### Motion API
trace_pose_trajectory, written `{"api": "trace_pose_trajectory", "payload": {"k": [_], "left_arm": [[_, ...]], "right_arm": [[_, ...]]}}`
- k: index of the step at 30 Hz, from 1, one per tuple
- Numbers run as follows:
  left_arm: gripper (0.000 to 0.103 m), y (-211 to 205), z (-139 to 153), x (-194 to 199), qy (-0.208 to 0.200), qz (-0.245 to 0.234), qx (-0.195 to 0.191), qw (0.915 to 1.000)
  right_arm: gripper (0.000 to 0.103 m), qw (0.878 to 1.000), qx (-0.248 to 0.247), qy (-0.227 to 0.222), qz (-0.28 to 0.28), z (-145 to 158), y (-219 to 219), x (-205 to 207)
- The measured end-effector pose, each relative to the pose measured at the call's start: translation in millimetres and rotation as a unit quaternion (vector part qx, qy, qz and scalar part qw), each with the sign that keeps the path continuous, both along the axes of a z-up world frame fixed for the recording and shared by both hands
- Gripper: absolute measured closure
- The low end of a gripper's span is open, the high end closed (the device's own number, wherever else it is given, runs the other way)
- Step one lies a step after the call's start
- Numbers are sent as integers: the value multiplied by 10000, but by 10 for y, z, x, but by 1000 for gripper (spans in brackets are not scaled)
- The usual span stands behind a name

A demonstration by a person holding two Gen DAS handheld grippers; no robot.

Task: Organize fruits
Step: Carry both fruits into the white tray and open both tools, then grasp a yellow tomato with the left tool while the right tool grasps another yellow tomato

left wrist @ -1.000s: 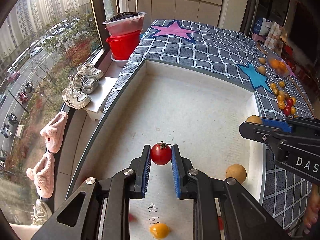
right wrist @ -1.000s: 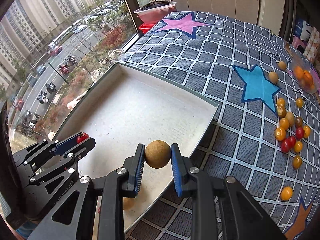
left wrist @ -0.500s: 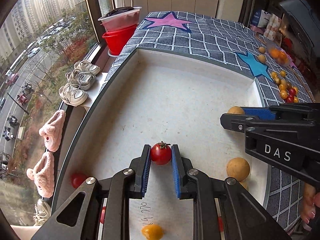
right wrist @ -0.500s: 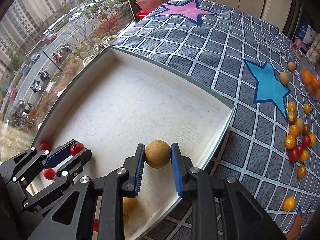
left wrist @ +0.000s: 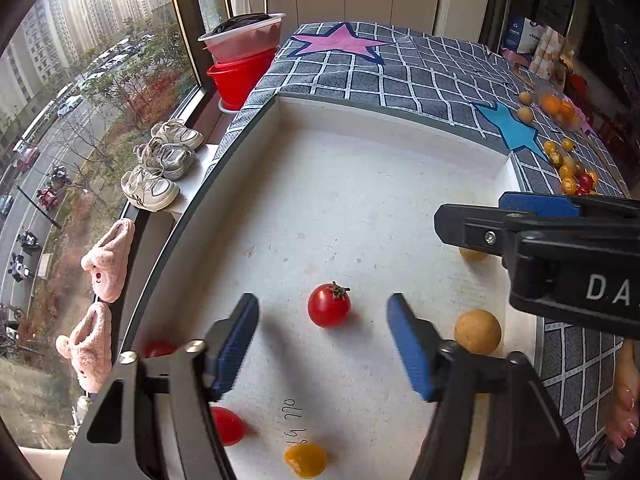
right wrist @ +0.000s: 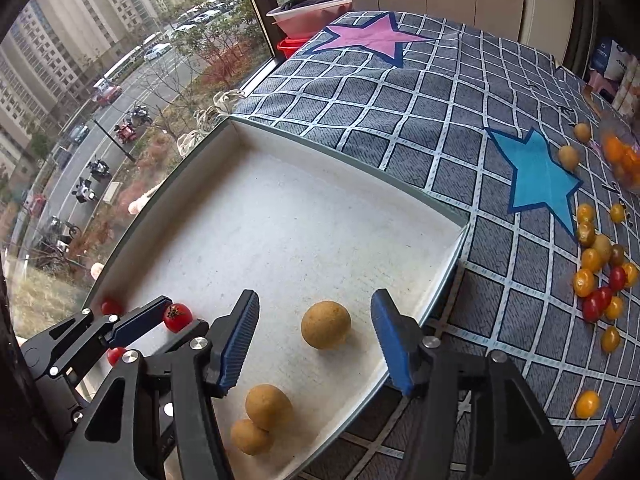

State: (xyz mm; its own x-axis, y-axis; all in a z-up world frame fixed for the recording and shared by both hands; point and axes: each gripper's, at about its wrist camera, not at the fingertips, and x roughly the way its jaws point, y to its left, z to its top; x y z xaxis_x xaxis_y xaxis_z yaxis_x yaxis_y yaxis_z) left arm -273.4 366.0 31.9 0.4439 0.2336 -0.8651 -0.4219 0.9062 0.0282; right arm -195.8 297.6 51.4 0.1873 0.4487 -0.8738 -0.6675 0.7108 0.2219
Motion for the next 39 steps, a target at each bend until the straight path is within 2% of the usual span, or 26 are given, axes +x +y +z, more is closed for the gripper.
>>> {"api": "trace_pose_trajectory", "payload": {"k": [3,9,15,23,27,30,37,39], "left_arm": [[12,-16,62,-24,-110,12,66,9999],[12,-111,220,-34,-206,-10,98,9997],[12,-421,481,28,-409,-307,254,9984],[12,-1073,725,319,-584,-968,142,9935],[12,-1413,682,559,-554,-1248,207,9904],[12,-1571,546,783,-417,-1328,139,9902],[12,-1779,283,1193,-164,-1388,253,9899],[25,-1821,228,1281,-123,-1448,372,9887]], "right_arm": [[26,9995,269,18,-141,115,-156,3],[25,9983,361,-24,-452,211,-574,-11],[25,9958,127,-90,-899,116,-1157,49],[25,9851,-219,-325,-1677,-30,-2048,144],[25,9809,-300,-397,-1880,-78,-2360,158],[25,9800,-311,-431,-1916,-117,-2481,138],[25,9820,-335,-587,-1763,-194,-2497,94],[25,9824,-341,-637,-1724,-216,-2464,107]]}}
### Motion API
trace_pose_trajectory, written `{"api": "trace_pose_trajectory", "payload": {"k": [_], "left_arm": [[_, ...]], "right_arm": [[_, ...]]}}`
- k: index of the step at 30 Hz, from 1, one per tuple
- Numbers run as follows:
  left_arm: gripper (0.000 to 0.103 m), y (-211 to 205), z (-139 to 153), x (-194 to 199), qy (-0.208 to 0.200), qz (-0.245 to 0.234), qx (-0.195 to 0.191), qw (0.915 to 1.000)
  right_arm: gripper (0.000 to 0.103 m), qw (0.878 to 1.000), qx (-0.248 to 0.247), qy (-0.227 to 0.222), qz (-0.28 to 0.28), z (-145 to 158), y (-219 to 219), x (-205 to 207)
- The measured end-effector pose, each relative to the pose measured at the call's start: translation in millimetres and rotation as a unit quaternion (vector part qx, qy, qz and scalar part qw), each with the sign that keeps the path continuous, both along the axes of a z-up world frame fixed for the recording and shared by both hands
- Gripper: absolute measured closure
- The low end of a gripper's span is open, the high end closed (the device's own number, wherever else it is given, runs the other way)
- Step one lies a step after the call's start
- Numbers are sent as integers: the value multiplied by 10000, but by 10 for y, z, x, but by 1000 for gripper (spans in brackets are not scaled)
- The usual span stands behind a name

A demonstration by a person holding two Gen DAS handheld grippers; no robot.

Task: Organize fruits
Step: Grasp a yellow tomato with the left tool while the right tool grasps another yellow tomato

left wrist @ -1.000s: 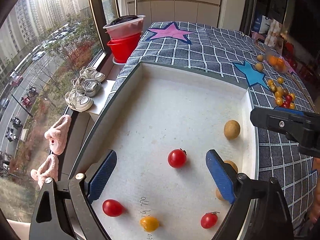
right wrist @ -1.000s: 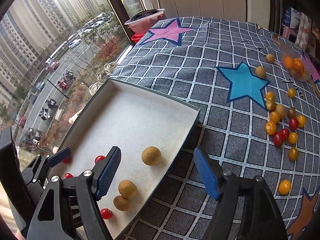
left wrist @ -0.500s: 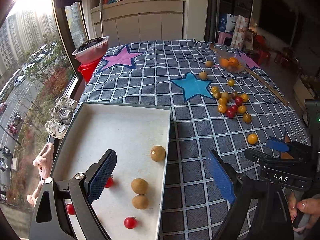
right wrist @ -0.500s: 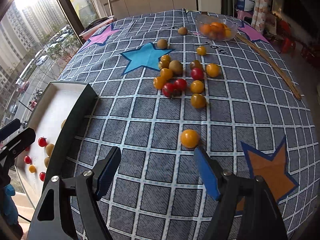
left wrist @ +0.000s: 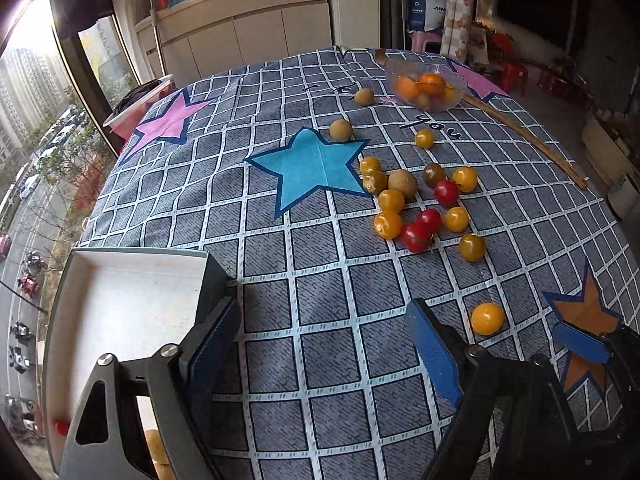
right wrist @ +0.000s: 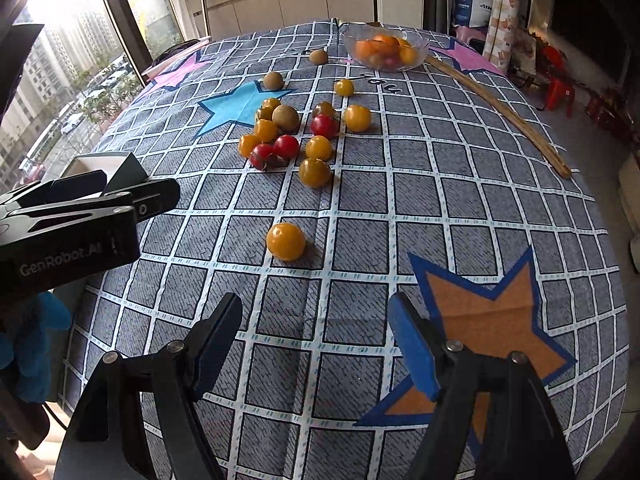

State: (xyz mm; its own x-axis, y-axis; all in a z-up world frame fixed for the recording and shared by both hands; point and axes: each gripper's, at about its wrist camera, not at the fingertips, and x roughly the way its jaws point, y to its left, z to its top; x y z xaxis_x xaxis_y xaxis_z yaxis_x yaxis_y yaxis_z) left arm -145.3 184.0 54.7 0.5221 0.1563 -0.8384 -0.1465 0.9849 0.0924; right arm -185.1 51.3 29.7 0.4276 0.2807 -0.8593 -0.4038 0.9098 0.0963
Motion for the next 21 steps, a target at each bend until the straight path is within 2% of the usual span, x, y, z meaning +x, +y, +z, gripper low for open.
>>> {"api": "trace_pose_trajectory", "payload": {"k": [1,5,10,12,21], "left_arm": [[29,-4,-43,54,87,-24,10,10000],[29,17,-198,215,233,3,-54,9997],[29,36,-320,418,301,-3,-131,9995],[29,28,-321,495,240,-48,-171,9996],[30,-29,-329,749,140,-134,-243,9995]], "right_arm": [[25,10000,-6,-29,18,-8,11,5],[25,9998,-31,-152,79,-21,57,44],[31,9997,-72,-199,132,-75,111,106],[34,9996,-82,-237,123,-97,126,126],[35,9989,-194,-399,129,-114,224,244]]}}
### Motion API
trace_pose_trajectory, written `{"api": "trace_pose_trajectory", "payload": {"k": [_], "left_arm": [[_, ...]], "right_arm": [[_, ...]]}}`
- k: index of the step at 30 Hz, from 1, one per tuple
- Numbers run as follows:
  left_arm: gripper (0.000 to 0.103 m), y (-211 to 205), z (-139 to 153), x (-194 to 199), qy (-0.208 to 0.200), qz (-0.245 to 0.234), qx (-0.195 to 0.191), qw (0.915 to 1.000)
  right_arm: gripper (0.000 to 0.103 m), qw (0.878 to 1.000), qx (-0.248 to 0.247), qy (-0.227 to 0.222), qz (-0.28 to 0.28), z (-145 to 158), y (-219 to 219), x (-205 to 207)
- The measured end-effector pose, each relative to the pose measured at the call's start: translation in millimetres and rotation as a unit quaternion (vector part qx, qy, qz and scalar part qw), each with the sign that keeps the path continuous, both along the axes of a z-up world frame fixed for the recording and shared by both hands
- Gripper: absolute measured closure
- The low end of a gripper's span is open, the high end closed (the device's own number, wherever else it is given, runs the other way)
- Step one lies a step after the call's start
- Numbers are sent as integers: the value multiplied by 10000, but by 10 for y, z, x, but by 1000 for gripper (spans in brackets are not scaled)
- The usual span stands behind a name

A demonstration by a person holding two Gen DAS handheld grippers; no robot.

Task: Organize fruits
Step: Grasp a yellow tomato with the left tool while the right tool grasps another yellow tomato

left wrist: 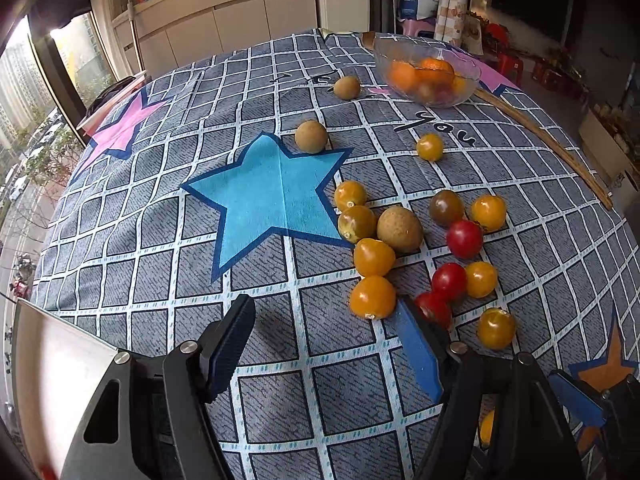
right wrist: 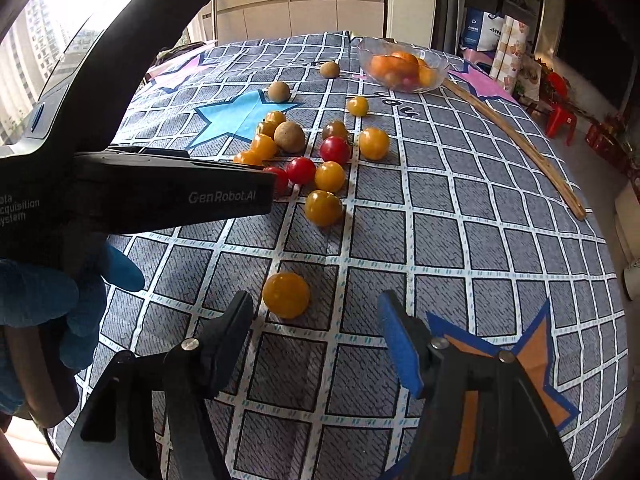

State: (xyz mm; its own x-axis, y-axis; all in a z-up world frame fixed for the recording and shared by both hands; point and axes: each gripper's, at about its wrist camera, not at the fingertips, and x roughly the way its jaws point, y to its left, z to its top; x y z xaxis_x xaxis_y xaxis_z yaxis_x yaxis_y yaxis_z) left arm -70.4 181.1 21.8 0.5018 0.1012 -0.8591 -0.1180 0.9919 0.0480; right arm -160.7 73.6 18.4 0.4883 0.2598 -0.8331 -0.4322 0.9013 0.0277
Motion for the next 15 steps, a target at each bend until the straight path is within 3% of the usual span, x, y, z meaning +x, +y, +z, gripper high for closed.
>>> {"api": "trace_pose_trajectory", "payload": {"k": [2,4,9,15], "left_arm": [[44,-9,5,17,-11,-58,-143,9999],[50,-47,14,31,-15,-115,-115,9999],[81,-152,27,10,-25,-313,-168,9994],[81,-147,61,-205,54,-420,-244,9988]], "right_arm": [[37,10000,-68,-45,25,-3,36,9],[43,9999,-88,-84,60,3,67,7],[79,10000,6,-17,79,32,98,41],[79,9983,477,338,5,49,-64,19]]}}
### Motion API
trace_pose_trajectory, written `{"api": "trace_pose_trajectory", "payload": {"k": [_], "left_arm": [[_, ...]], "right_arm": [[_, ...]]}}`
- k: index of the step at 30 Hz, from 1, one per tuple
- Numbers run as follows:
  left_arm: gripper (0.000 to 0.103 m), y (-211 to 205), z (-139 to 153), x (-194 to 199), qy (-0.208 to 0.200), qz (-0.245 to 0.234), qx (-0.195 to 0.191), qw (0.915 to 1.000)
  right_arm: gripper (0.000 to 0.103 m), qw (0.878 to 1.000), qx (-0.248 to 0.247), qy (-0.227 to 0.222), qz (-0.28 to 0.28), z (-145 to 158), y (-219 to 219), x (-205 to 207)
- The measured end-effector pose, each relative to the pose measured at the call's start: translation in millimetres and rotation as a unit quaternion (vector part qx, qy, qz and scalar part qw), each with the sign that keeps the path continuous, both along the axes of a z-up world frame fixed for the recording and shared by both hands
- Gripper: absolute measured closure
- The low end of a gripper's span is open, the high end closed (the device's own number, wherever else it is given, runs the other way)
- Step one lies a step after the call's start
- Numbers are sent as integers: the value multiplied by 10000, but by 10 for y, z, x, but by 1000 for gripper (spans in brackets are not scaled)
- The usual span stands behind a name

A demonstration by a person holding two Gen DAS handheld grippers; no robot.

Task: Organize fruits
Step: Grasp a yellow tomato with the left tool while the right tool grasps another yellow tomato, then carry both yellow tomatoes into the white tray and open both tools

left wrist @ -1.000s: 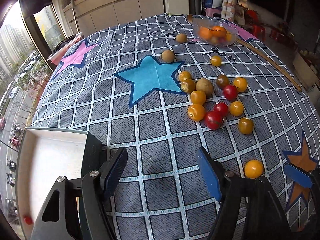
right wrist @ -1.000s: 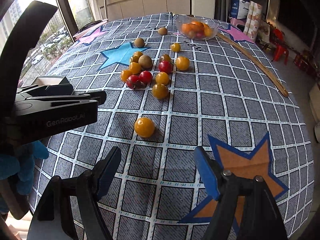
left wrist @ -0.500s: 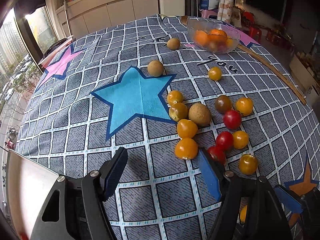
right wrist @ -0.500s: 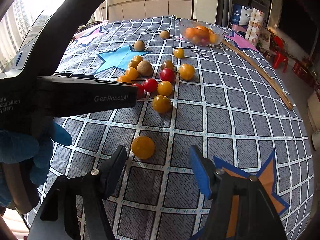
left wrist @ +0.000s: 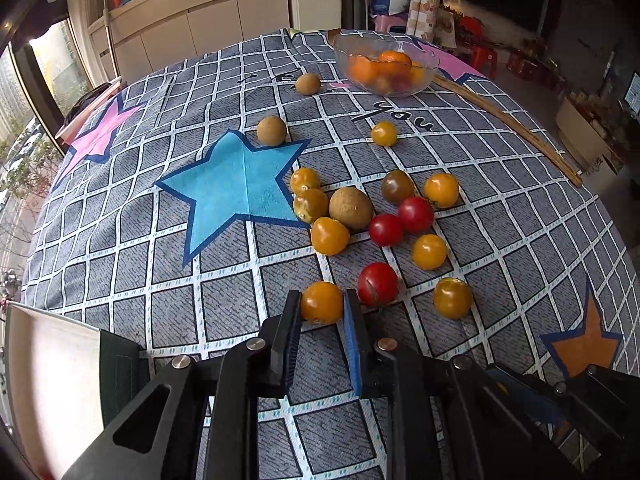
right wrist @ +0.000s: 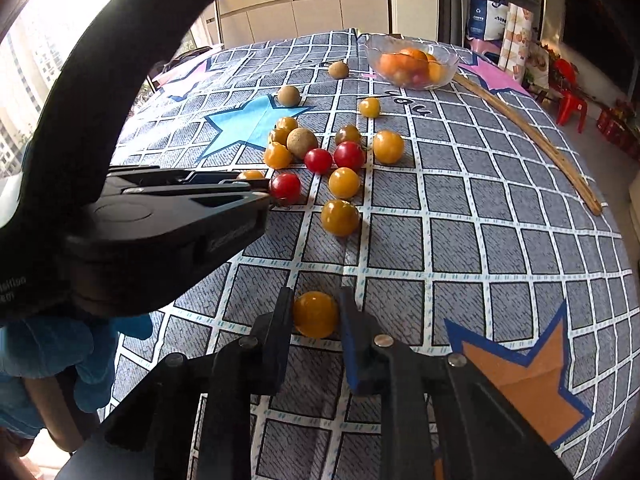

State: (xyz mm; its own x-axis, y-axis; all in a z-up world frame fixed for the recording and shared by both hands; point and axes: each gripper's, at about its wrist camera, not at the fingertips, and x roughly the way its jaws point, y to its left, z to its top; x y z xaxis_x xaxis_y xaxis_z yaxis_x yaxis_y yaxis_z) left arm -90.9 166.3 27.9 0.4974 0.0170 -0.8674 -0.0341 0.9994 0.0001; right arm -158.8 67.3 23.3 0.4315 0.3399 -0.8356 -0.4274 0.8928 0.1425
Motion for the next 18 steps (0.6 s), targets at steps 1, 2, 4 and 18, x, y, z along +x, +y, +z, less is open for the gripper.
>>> {"api": "trace_pose_trajectory", "payload": {"k": [1,2,4,18], "left_arm": [[81,23,13,-55,3,26,-74,10000],[81,46,25,-109,15,52,-149,9999],[81,79,55,-231,13,91,-229,9997],[81,219,254,-1086,-103,172,-208,9996]], "right_arm": [[79,10000,42,38,-16,1,-27,-16],[79,9999,88,76,-35,3,-55,-32],[79,9997,177,158,-81,3,-109,-65],[79,9983,404,341,-235,95,-305,-359]]}}
